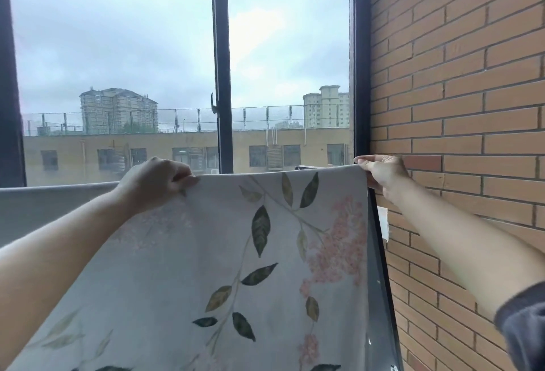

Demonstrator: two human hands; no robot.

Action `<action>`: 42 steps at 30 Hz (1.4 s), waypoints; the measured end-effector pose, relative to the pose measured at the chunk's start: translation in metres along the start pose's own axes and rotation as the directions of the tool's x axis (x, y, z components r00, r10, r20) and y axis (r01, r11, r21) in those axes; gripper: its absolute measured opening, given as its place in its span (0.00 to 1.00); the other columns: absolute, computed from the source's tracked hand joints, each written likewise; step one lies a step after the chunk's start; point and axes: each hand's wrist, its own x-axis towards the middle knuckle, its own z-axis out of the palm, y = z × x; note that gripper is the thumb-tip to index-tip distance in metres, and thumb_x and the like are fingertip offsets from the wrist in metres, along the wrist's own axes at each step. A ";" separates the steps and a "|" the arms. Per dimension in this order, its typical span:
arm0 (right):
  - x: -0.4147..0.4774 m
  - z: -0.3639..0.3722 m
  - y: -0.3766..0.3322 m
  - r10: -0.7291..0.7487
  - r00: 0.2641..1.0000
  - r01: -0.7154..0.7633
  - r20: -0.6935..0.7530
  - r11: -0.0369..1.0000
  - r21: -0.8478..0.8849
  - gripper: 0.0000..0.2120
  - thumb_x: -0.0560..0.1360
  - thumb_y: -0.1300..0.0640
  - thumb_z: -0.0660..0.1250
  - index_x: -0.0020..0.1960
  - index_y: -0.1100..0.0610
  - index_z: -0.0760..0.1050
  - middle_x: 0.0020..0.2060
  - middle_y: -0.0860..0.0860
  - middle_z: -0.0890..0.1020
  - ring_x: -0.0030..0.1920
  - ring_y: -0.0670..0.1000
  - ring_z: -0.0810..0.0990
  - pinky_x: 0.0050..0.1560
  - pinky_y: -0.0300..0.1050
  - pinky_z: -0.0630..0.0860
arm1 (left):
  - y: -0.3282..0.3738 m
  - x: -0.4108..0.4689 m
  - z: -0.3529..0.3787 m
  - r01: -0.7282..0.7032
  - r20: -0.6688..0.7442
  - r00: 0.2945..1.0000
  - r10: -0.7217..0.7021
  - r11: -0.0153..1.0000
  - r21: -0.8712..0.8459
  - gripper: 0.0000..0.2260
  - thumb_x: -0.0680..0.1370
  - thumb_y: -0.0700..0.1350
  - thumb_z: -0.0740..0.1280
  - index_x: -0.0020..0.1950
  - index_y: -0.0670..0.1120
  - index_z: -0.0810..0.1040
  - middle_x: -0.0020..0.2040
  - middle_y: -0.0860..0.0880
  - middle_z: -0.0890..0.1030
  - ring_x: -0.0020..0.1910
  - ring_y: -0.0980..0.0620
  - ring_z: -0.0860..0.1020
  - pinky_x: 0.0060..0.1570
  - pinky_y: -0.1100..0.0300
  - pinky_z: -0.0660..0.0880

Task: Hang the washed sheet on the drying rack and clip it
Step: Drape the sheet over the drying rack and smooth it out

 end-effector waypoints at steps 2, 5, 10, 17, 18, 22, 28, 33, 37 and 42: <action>0.001 0.003 0.001 -0.030 0.999 0.029 -0.025 1.000 -0.007 0.03 0.75 0.63 0.68 0.46 0.59 0.81 0.37 0.50 0.80 0.34 0.47 0.77 0.37 0.40 0.77 | -0.008 0.000 0.001 0.008 -0.001 1.000 -0.008 0.999 0.034 0.14 0.79 0.53 0.60 0.34 0.52 0.71 0.34 0.51 0.75 0.37 0.49 0.75 0.34 0.59 0.65; -0.001 0.007 0.004 -0.043 0.999 0.042 -0.020 0.998 -0.035 0.04 0.76 0.63 0.67 0.44 0.58 0.80 0.37 0.51 0.80 0.34 0.47 0.77 0.37 0.41 0.77 | -0.028 -0.001 0.009 -0.030 -0.096 0.995 0.036 0.998 0.059 0.16 0.79 0.56 0.60 0.34 0.51 0.73 0.31 0.52 0.77 0.34 0.48 0.76 0.36 0.55 0.74; 0.000 0.009 0.009 -0.051 0.998 0.050 -0.028 0.998 -0.030 0.04 0.76 0.62 0.68 0.44 0.57 0.80 0.38 0.51 0.81 0.36 0.49 0.77 0.42 0.44 0.77 | -0.035 -0.006 0.017 -0.038 -0.241 0.970 0.042 0.999 0.020 0.19 0.79 0.55 0.62 0.29 0.54 0.65 0.26 0.57 0.70 0.29 0.45 0.75 0.35 0.51 0.76; -0.009 0.000 0.027 0.008 0.998 -0.001 0.061 0.994 -0.110 0.04 0.77 0.62 0.67 0.45 0.58 0.80 0.39 0.51 0.81 0.35 0.48 0.77 0.36 0.41 0.80 | -0.033 -0.012 0.013 -0.002 -0.134 0.991 0.023 0.988 0.152 0.19 0.80 0.58 0.54 0.41 0.57 0.83 0.39 0.49 0.83 0.39 0.47 0.80 0.38 0.56 0.70; -0.011 0.000 0.030 0.016 0.998 -0.007 0.065 0.992 -0.128 0.04 0.77 0.62 0.67 0.44 0.57 0.80 0.39 0.51 0.81 0.36 0.49 0.78 0.35 0.40 0.80 | -0.033 -0.013 0.013 0.000 -0.148 0.989 0.023 0.988 0.155 0.19 0.80 0.58 0.53 0.41 0.58 0.83 0.40 0.49 0.84 0.40 0.46 0.80 0.39 0.56 0.71; -0.018 0.002 0.043 0.054 0.994 -0.026 0.098 0.962 -0.272 0.08 0.77 0.64 0.65 0.41 0.58 0.79 0.40 0.56 0.80 0.34 0.51 0.77 0.35 0.43 0.80 | -0.028 -0.016 0.014 0.008 -0.188 0.982 0.022 0.987 0.161 0.20 0.81 0.57 0.53 0.37 0.61 0.81 0.42 0.49 0.85 0.42 0.46 0.81 0.40 0.57 0.71; -0.042 0.034 0.054 -0.163 0.951 0.309 0.262 0.476 -0.823 0.16 0.77 0.57 0.62 0.64 0.56 0.72 0.60 0.57 0.74 0.60 0.57 0.75 0.58 0.45 0.70 | -0.029 -0.015 0.015 0.061 -0.145 0.989 -0.038 0.986 0.157 0.21 0.80 0.57 0.53 0.37 0.56 0.81 0.40 0.51 0.84 0.41 0.47 0.79 0.43 0.56 0.72; -0.106 0.135 0.039 -0.157 0.771 0.492 0.618 0.762 -0.421 0.19 0.80 0.50 0.57 0.69 0.55 0.67 0.63 0.54 0.75 0.61 0.52 0.74 0.61 0.46 0.71 | -0.022 -0.015 0.011 0.059 -0.110 0.993 -0.046 0.990 0.124 0.20 0.81 0.53 0.54 0.31 0.51 0.71 0.32 0.51 0.75 0.36 0.48 0.74 0.38 0.56 0.67; -0.142 0.210 0.046 -0.139 0.631 0.433 0.763 0.879 -0.198 0.18 0.81 0.50 0.55 0.69 0.52 0.68 0.61 0.52 0.77 0.61 0.52 0.75 0.60 0.48 0.72 | -0.027 -0.013 0.008 0.069 -0.075 0.995 -0.065 0.996 0.059 0.18 0.81 0.52 0.55 0.32 0.49 0.69 0.32 0.50 0.74 0.36 0.46 0.74 0.38 0.55 0.67; -0.139 0.217 0.067 -0.118 0.512 0.287 0.851 0.957 -0.040 0.20 0.76 0.44 0.63 0.61 0.56 0.74 0.52 0.52 0.82 0.53 0.50 0.81 0.50 0.43 0.79 | -0.034 -0.019 0.001 0.077 -0.051 0.996 -0.073 0.993 0.086 0.19 0.82 0.51 0.54 0.30 0.51 0.66 0.33 0.51 0.71 0.36 0.48 0.71 0.39 0.56 0.64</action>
